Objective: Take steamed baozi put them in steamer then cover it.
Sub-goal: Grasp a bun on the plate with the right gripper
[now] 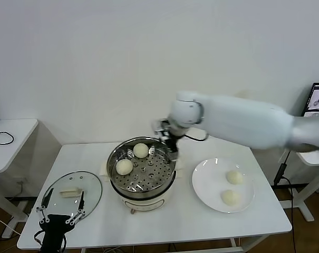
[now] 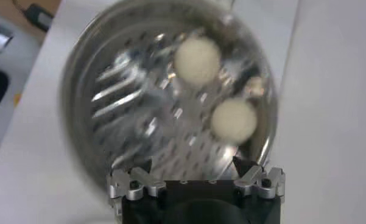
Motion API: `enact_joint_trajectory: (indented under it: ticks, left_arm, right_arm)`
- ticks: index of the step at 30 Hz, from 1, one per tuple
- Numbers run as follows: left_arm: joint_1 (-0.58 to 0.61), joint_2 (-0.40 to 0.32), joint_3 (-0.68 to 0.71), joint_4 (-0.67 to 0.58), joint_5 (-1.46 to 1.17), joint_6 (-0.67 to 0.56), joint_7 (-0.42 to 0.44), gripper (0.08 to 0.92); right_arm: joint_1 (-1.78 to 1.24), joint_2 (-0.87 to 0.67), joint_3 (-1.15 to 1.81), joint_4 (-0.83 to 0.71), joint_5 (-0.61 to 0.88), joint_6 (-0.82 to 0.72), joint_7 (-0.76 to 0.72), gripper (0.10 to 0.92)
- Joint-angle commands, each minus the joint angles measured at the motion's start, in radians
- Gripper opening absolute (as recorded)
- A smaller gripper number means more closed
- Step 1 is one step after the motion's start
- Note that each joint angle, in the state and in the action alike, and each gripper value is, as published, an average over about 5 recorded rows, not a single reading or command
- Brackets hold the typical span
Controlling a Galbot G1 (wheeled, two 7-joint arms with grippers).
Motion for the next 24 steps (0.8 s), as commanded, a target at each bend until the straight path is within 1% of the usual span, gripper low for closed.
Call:
enact_joint_trajectory:
  ticks: [1,8,13,18,24]
  left_arm:
    - [-0.003,0.001,0.011,0.004,0.007,0.003,0.003,0.823]
    - [-0.008,-0.005,0.014,0.009,0.011,0.007,0.006,0.823]
    - [0.001,-0.010,0.011,0.010,0.012,0.006,0.005,0.823]
    - [0.007,-0.013,0.007,0.009,0.015,0.006,0.005,0.823]
    - [0.015,-0.015,0.002,0.006,0.018,0.006,0.005,0.823]
  right_arm:
    - [-0.004,-0.409,-0.011,0.191,-0.150,0.109,-0.087,0.823]
    - [-0.126,-0.513,0.006,0.206,-0.289,0.166,-0.085,0.823]
    - [-0.289,-0.554,0.099,0.190,-0.371,0.192,-0.066,0.823]
    - [-0.453,-0.566,0.214,0.158,-0.430,0.211,-0.045,0.823]
    - [-0.594,-0.533,0.308,0.125,-0.457,0.200,-0.021,0.823]
